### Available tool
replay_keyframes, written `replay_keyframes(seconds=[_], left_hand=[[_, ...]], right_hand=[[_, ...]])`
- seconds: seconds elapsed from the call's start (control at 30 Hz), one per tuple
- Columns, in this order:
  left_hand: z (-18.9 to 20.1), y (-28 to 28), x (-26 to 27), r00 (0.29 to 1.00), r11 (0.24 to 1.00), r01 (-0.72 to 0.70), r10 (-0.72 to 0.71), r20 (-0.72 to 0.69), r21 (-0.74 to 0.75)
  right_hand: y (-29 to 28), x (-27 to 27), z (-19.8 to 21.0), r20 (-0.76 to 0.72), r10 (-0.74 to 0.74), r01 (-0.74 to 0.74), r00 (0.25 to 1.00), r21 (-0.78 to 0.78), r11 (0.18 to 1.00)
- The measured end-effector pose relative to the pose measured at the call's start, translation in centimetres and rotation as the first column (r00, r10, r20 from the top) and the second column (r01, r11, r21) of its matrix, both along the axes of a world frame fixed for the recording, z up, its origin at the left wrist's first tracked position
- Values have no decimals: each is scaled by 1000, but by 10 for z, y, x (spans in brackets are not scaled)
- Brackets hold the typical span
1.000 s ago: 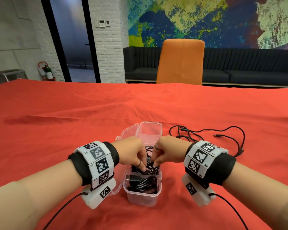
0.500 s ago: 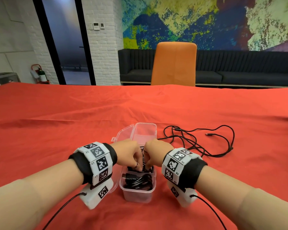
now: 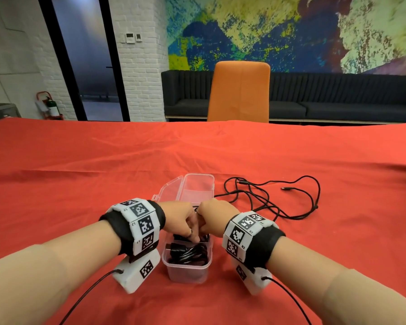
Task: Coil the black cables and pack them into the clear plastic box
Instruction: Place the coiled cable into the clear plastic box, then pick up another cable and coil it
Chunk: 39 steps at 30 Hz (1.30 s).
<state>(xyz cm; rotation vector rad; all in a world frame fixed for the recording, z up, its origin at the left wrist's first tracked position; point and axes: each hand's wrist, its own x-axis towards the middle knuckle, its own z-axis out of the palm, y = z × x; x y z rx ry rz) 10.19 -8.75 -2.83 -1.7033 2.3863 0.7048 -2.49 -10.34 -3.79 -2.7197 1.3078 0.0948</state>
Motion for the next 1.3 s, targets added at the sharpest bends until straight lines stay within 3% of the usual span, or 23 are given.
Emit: replay_keyframes(seconds=[0.23, 0.43, 0.57, 0.73, 0.93, 1.13, 1.23, 1.3], left_hand=[[-2, 2, 1, 999, 998, -43, 43, -2, -34], [-2, 5, -9, 993, 995, -13, 25, 117, -98], [3, 7, -10, 994, 997, -44, 50, 97, -63], [13, 9, -3, 992, 992, -126, 126, 21, 15], [19, 13, 7, 991, 992, -130, 130, -11, 2], [22, 16, 13, 983, 983, -184, 183, -18, -26], [26, 17, 14, 977, 978, -207, 206, -52, -30], [29, 18, 12, 976, 976, -210, 206, -73, -56]], right_hand=[[3, -12, -5, 42, 13, -16, 999, 62, 998], [6, -17, -4, 22, 5, -7, 1000, 100, 995], [7, -24, -5, 51, -15, 6, 999, 181, 983], [9, -44, 8, 346, -31, -61, 938, 252, 966], [-6, -81, 31, 506, -184, 102, 843, 185, 977], [-36, -112, 28, 457, -352, 384, 817, 26, 923], [-59, -124, 14, 275, -499, 524, 822, -19, 852], [-67, -127, 1, 112, -525, 523, 844, 42, 851]])
